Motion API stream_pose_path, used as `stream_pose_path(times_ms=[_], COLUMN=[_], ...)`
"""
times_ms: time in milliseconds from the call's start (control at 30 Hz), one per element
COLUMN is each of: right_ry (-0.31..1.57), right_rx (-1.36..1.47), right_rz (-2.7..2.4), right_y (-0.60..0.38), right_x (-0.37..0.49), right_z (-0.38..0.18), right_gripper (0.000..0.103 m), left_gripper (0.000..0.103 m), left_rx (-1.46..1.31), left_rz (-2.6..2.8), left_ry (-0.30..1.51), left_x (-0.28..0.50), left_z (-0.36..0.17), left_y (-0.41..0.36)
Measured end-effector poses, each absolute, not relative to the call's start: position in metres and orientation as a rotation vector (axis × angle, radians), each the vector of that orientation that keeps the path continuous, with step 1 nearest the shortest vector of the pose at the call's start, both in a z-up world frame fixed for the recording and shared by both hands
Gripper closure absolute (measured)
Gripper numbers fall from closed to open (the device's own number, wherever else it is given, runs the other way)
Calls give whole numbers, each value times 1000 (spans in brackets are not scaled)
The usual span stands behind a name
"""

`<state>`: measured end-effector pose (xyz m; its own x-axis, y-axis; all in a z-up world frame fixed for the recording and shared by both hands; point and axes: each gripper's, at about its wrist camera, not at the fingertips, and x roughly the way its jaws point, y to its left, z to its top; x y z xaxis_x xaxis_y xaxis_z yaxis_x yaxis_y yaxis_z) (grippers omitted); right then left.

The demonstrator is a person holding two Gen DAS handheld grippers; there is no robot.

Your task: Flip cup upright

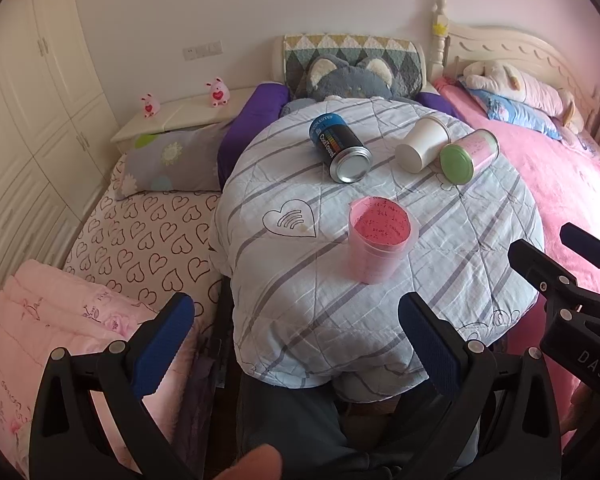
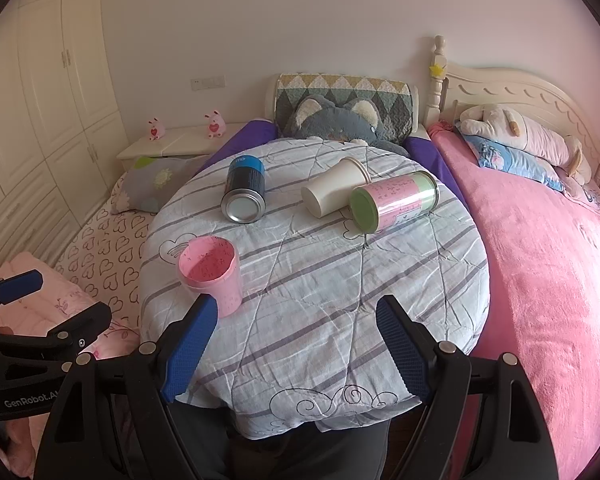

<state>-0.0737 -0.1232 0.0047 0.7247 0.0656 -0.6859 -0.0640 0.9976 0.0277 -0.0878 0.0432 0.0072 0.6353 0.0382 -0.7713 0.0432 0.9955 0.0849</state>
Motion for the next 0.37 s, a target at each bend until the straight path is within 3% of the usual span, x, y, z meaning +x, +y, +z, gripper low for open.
stream_pose_path(times_ms=[367], right_ry=[767], right_rx=[10], right_rz=[77], right_y=[-123], right_x=[-71], right_z=[3], right_gripper=[20], left_gripper=[0], left_rx=[84], left_rz=[-21], left_ry=[886], left_x=[-85], left_z=[7], left_y=[40])
